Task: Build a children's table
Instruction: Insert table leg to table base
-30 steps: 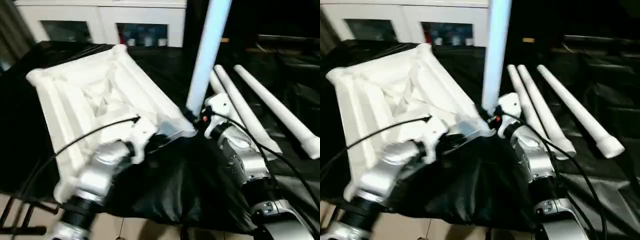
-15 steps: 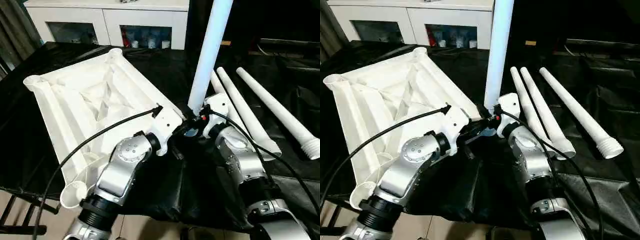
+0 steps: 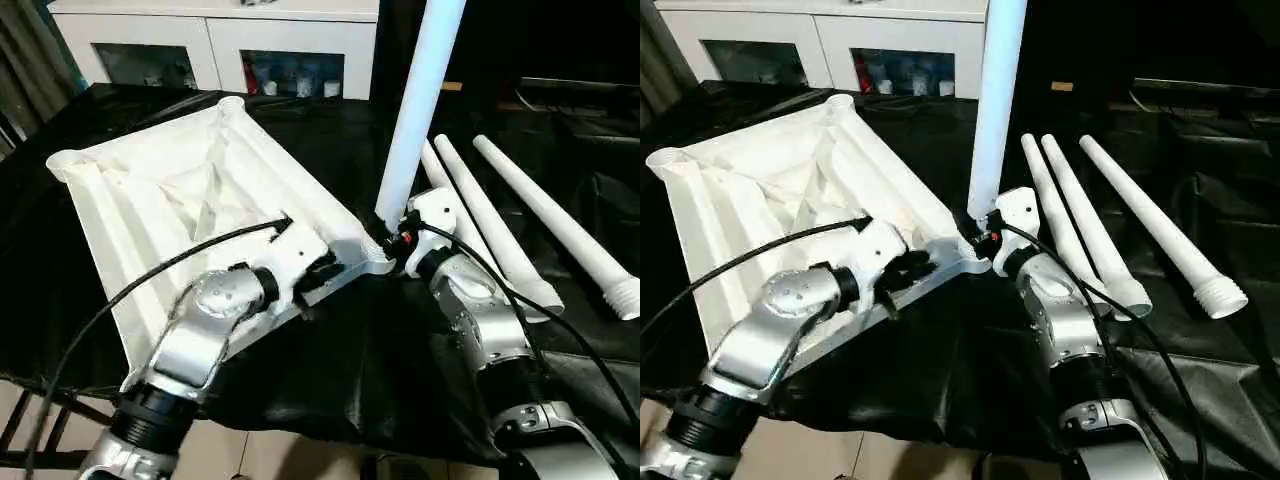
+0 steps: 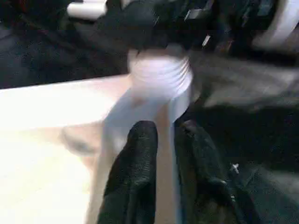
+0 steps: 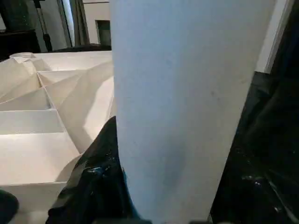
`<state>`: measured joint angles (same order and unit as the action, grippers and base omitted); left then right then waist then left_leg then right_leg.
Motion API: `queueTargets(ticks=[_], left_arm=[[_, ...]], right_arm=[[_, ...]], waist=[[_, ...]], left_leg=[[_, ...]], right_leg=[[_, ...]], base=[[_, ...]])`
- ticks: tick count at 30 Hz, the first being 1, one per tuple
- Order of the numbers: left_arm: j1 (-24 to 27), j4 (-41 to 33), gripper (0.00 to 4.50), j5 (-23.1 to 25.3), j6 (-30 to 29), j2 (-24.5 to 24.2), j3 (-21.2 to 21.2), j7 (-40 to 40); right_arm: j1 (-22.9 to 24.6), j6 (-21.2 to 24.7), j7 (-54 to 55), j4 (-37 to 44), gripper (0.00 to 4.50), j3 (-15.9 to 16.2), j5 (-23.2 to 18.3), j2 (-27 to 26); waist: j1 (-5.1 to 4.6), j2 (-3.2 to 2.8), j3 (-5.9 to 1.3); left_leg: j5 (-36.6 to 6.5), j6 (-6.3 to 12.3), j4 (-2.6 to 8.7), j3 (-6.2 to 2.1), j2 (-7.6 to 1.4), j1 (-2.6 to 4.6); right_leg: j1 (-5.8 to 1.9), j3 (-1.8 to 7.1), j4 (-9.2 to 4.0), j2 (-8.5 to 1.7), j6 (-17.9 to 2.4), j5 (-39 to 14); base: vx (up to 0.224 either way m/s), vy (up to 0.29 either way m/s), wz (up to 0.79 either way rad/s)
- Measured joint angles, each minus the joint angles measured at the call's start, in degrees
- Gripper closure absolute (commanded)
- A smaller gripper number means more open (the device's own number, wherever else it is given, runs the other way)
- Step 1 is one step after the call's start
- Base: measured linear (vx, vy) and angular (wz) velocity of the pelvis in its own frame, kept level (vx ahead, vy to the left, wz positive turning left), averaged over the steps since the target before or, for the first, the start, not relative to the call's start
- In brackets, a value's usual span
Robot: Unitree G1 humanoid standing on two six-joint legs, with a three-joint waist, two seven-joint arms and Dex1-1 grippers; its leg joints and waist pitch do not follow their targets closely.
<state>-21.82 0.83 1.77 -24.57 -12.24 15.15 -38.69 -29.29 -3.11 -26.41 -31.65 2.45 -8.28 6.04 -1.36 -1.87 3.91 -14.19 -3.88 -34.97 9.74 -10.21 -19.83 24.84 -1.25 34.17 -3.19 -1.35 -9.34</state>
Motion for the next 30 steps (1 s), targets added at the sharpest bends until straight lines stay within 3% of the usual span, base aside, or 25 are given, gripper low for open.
queueTargets(ticks=[7,17,25,30], left_arm=[[-1.46,3.00,2.79,-2.04,-1.44,2.52,-0.44,0.27],[-3.49,11.30,2.68,0.77,-0.02,0.95,1.14,1.99],[-4.61,11.83,3.51,0.52,-1.80,-0.54,2.95,-1.36],[-5.62,12.59,3.97,0.93,-3.19,-0.82,3.73,-2.07]], right_arm=[[-0.01,0.14,0.00,0.02,2.61,0.00,0.13,-0.19],[0.48,0.48,0.03,1.16,2.61,0.00,0.37,-0.21],[0.53,0.70,0.04,1.26,2.61,0.00,0.62,-0.20],[0.52,1.14,0.04,1.32,2.61,0.00,1.14,-0.21]], waist=[[0.00,-0.08,-0.05],[0.02,-0.21,-0.14],[0.08,-0.42,-0.27],[0.09,-0.87,-0.56]], left_leg=[[0.00,0.01,0.01,-0.05,-0.03,0.01],[0.01,0.02,-0.01,-0.06,-0.03,0.00],[0.01,0.02,-0.02,-0.07,-0.03,0.00],[0.01,0.02,-0.02,-0.07,-0.03,0.00]], right_leg=[[0.01,-0.07,0.05,0.02,0.00,0.00],[0.00,-0.08,0.04,0.02,0.00,0.00],[-0.01,-0.09,0.06,0.02,0.00,0.00],[-0.02,-0.09,0.05,0.02,0.00,0.00]], base=[[0.000,0.000,0.00],[0.000,0.000,0.00],[0.000,0.000,0.00],[0.000,0.000,0.00]])
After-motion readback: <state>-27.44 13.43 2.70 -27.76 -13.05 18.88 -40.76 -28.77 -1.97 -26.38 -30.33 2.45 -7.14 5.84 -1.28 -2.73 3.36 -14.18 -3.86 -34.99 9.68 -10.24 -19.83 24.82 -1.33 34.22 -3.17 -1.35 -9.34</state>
